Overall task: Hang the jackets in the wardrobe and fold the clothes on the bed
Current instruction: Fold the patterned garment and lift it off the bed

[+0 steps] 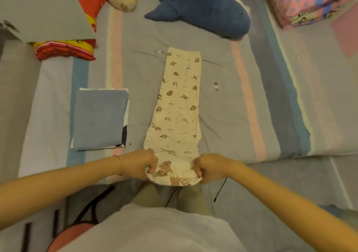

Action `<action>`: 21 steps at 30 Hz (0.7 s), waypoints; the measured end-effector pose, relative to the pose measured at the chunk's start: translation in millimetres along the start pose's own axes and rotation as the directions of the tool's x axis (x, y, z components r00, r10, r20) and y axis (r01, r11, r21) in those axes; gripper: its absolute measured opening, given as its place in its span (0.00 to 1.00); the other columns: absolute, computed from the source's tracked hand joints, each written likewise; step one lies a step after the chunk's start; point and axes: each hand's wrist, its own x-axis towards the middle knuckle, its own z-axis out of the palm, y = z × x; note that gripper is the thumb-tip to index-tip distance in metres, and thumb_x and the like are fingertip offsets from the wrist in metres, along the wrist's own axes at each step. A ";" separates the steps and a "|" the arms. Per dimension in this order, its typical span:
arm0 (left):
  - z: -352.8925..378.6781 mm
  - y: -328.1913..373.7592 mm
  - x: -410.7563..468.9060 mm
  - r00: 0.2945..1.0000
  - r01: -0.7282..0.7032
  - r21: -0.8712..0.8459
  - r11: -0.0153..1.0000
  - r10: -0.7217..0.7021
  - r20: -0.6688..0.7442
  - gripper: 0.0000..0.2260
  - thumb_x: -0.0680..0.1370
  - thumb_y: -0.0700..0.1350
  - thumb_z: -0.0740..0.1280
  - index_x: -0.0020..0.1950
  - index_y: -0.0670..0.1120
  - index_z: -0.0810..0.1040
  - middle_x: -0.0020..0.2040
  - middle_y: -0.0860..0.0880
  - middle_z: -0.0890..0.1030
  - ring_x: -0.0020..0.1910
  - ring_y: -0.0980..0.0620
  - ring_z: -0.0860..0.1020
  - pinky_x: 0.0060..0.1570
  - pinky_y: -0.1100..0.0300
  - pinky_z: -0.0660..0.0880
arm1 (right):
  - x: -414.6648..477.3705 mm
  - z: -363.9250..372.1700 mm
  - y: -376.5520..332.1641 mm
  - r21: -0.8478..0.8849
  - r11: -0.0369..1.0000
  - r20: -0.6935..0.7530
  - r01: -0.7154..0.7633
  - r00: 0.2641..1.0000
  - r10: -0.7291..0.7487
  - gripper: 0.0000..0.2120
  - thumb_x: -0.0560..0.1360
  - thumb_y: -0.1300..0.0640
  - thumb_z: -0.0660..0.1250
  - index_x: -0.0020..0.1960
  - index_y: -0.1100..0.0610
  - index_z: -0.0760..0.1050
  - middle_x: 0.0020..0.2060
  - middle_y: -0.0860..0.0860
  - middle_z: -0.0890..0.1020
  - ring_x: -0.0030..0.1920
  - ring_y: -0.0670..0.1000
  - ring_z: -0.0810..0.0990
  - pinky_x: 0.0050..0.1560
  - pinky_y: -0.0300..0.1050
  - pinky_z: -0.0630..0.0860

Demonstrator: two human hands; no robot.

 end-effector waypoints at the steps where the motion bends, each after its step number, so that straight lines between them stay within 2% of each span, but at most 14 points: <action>1: 2.5 -3.7 2.4 0.999 0.008 -0.021 1.000 -0.006 0.054 0.07 0.73 0.44 0.69 0.49 0.43 0.79 0.49 0.48 0.77 0.37 0.65 0.64 0.39 0.76 0.62 | 0.0 2.7 -1.9 0.088 0.996 0.034 0.008 0.999 -0.011 0.09 0.68 0.59 0.71 0.34 0.52 0.71 0.38 0.51 0.78 0.36 0.48 0.72 0.32 0.36 0.64; 3: 4.6 -14.6 10.9 0.991 0.010 -0.054 0.999 -0.003 0.135 0.06 0.70 0.42 0.71 0.46 0.44 0.79 0.44 0.50 0.75 0.38 0.61 0.67 0.38 0.74 0.61 | 8.7 8.3 2.3 0.248 0.969 0.095 0.000 0.995 -0.024 0.15 0.67 0.63 0.72 0.31 0.50 0.69 0.32 0.46 0.74 0.32 0.44 0.70 0.34 0.35 0.65; 5: 7.1 -18.4 16.0 0.979 0.010 -0.103 0.995 0.011 0.202 0.05 0.68 0.41 0.72 0.41 0.46 0.78 0.39 0.53 0.73 0.41 0.54 0.71 0.40 0.67 0.65 | 9.6 10.9 0.8 0.329 0.944 0.130 -0.025 0.991 -0.020 0.17 0.67 0.63 0.72 0.29 0.48 0.68 0.29 0.44 0.72 0.29 0.42 0.69 0.34 0.34 0.65; 8: 12.4 -27.3 27.8 0.956 0.008 -0.236 0.972 0.062 0.288 0.12 0.67 0.40 0.73 0.33 0.52 0.71 0.38 0.51 0.73 0.38 0.55 0.69 0.42 0.60 0.68 | 27.6 21.9 8.3 0.374 0.927 0.242 -0.017 0.967 -0.080 0.16 0.67 0.63 0.72 0.30 0.50 0.69 0.28 0.45 0.71 0.26 0.40 0.69 0.33 0.33 0.65; 10: 10.8 -36.8 35.1 0.958 0.055 -0.287 0.956 0.030 0.286 0.14 0.68 0.40 0.73 0.33 0.54 0.69 0.40 0.50 0.73 0.39 0.55 0.69 0.43 0.63 0.67 | 35.9 21.2 17.6 0.388 0.920 0.285 -0.053 0.956 -0.065 0.13 0.68 0.64 0.71 0.32 0.54 0.70 0.30 0.48 0.71 0.27 0.40 0.68 0.31 0.30 0.64; 12: -2.5 -56.6 45.3 0.967 0.105 -0.370 0.923 -0.007 0.256 0.14 0.69 0.39 0.71 0.35 0.52 0.68 0.38 0.53 0.71 0.39 0.58 0.68 0.41 0.71 0.65 | 45.0 7.7 39.3 0.476 0.875 0.220 -0.086 0.975 -0.024 0.11 0.68 0.63 0.71 0.35 0.56 0.68 0.33 0.48 0.70 0.32 0.41 0.66 0.31 0.32 0.62; 13: -15.3 -73.8 56.1 0.971 0.119 -0.434 0.893 -0.012 0.240 0.13 0.69 0.40 0.71 0.35 0.52 0.67 0.38 0.53 0.70 0.39 0.58 0.68 0.42 0.71 0.65 | 54.1 -4.8 57.4 0.540 0.837 0.169 -0.092 0.986 -0.001 0.12 0.66 0.61 0.71 0.36 0.56 0.67 0.34 0.47 0.69 0.33 0.43 0.66 0.33 0.35 0.62; 16: -55.0 -112.8 85.8 0.993 0.073 -0.554 0.829 -0.010 0.115 0.10 0.61 0.50 0.68 0.33 0.50 0.67 0.39 0.47 0.73 0.40 0.56 0.71 0.43 0.67 0.69 | 80.2 -43.4 100.4 0.651 0.756 0.102 -0.068 0.995 0.002 0.14 0.63 0.53 0.69 0.34 0.53 0.62 0.35 0.49 0.68 0.37 0.45 0.67 0.35 0.37 0.62; 19: -96.5 -155.9 138.5 0.999 0.040 -0.578 0.815 -0.019 0.044 0.06 0.59 0.51 0.66 0.31 0.55 0.70 0.35 0.52 0.71 0.36 0.58 0.70 0.40 0.67 0.67 | 125.8 -83.4 150.4 0.610 0.781 0.108 -0.134 0.990 0.086 0.15 0.70 0.60 0.71 0.33 0.53 0.64 0.35 0.50 0.69 0.38 0.47 0.68 0.39 0.41 0.64; 21: -117.1 -185.9 173.6 0.994 0.047 -0.614 0.788 -0.098 -0.049 0.07 0.63 0.48 0.68 0.39 0.56 0.75 0.38 0.56 0.74 0.41 0.57 0.72 0.42 0.65 0.68 | 154.1 -98.6 183.1 0.611 0.779 -0.068 -0.144 0.970 0.232 0.09 0.73 0.63 0.69 0.40 0.53 0.71 0.39 0.48 0.74 0.41 0.48 0.72 0.45 0.45 0.70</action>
